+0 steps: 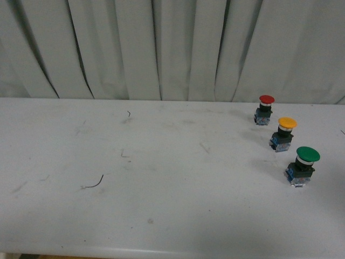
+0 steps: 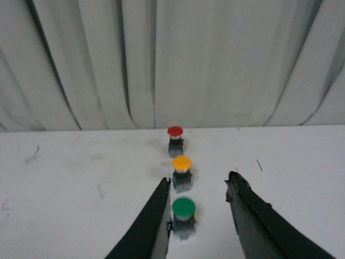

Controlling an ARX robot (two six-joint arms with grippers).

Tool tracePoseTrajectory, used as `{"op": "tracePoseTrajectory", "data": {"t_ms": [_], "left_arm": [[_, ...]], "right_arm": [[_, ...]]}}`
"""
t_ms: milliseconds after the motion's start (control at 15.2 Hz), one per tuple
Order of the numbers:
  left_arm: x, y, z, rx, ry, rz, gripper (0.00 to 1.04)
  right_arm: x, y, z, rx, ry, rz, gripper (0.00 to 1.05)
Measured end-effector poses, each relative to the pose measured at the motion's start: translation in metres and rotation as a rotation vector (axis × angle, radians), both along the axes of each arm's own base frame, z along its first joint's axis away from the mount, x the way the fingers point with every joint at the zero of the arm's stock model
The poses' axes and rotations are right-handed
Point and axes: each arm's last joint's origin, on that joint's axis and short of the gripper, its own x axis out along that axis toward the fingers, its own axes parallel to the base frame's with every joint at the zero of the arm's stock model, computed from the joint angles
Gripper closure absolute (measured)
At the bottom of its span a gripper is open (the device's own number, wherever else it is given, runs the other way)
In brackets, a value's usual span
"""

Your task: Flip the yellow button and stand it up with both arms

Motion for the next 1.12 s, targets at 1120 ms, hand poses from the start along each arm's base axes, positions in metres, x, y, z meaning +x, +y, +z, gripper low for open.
{"op": "tracePoseTrajectory", "data": {"t_ms": [1120], "left_arm": [[0.000, 0.000, 0.000, 0.000, 0.000, 0.000, 0.07]], "right_arm": [[-0.082, -0.037, -0.059, -0.002, -0.067, 0.001, 1.03]]}}
